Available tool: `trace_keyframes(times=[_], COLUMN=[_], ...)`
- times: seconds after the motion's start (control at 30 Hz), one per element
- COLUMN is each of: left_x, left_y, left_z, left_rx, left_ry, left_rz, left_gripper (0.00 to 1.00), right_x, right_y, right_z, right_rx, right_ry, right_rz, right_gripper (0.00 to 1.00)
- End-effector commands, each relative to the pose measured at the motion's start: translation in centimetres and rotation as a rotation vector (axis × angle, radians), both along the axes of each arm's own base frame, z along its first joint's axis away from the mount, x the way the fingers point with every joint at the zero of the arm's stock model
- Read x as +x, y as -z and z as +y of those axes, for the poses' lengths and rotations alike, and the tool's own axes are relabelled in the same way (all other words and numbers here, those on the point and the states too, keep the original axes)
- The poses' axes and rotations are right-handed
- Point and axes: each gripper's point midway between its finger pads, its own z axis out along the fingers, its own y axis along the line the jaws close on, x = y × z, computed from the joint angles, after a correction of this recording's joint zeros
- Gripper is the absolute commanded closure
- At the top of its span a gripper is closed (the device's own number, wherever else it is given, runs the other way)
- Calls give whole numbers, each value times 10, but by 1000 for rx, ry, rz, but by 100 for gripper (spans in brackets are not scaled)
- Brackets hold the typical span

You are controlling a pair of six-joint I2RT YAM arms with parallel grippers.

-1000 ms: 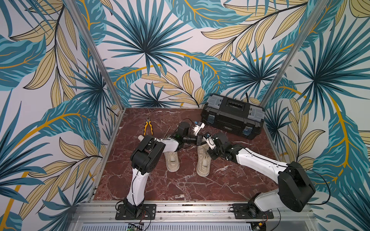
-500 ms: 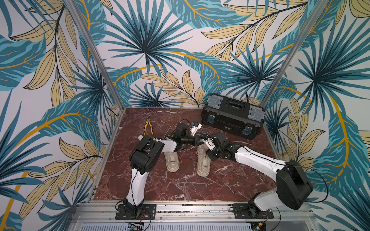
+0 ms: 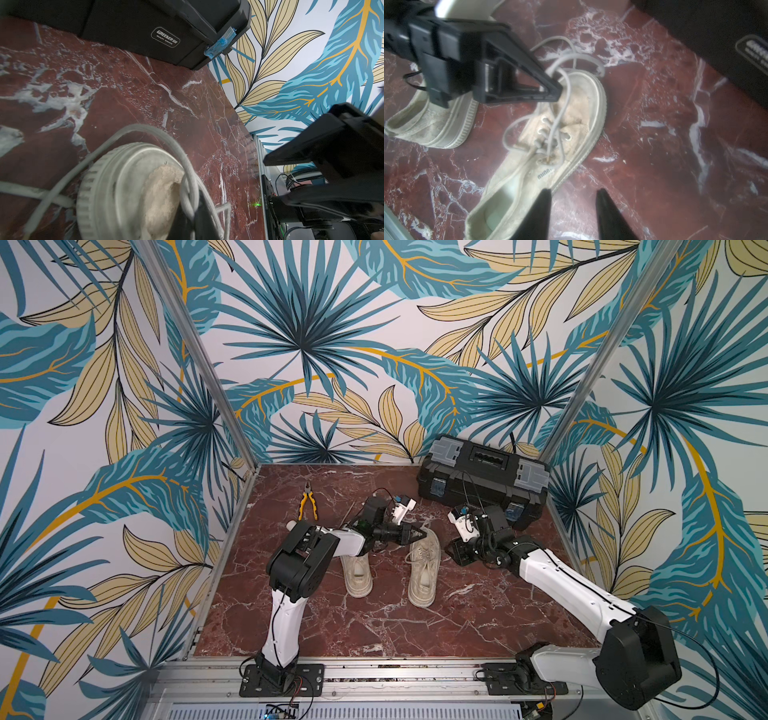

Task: Tie the shoes
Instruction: Cross the shoelace with the shoelace.

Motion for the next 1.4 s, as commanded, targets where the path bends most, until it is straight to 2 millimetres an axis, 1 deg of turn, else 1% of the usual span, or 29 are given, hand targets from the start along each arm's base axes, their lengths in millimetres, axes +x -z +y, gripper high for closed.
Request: trace_keyframes(times=[0.0,0.07,0.3,0.43,0.57,0.8,1.37], left_x=[-7,-7,-8,-8,-9,-8,-9], left_y=[-13,-15,-16,-15,-14,-15,-13], left_z=[1,0,-5,-6,-6,-6,-6], left_rx=[-5,-7,-10,-10,-8,-5,3], left_ry=[15,18,27,28,29,28,29], left_rz=[-34,-38,-41,-39,-39,-40,-40], left_gripper=[98,98,98,98,98,98,98], right_x=[-4,3,26,34,31,22,13], right_y=[18,24,44,48,50,43,40], right_z=[5,6,21,28,35,43,56], right_rx=[98,123,170,190,224,277,354], right_ry=[23,29,6,-5,-29,-73,-128], right_rz=[76,88,143,164,187,201,245], right_gripper=[67,70,71,72,72,72,72])
